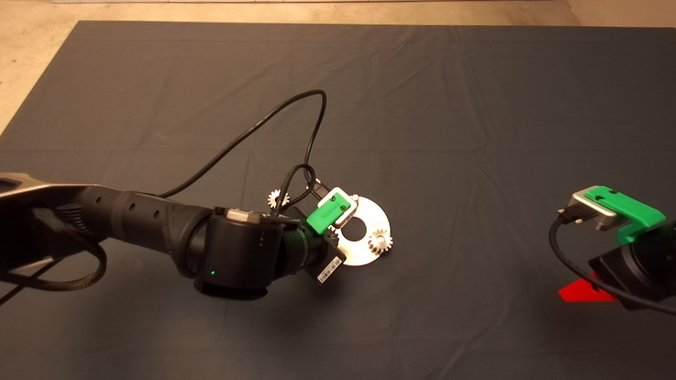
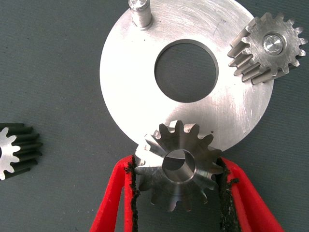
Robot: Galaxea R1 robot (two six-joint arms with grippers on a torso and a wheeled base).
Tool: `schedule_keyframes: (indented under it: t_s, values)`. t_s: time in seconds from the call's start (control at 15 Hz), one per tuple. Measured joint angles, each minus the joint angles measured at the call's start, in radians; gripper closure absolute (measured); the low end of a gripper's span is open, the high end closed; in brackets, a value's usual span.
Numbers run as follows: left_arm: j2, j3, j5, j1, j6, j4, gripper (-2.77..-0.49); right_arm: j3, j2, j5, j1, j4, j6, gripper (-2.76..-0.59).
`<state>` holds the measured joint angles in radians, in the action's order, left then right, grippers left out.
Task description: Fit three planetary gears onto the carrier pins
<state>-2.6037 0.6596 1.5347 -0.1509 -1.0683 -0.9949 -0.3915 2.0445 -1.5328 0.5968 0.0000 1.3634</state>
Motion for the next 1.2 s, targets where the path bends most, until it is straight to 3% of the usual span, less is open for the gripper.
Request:
schedule_keyframes:
  t_s: [1.07, 1.2]
  values:
    - [0.0, 0.02, 0.0, 0.0, -0.013, -0.001, -0.78, 0.001, -0.006, 0.0, 0.014, 0.015, 0.0, -1.87]
    - [0.0, 0.032, -0.018, 0.001, -0.019, -0.001, -0.78, 0.001, -0.006, 0.0, 0.019, 0.016, 0.0, -1.87]
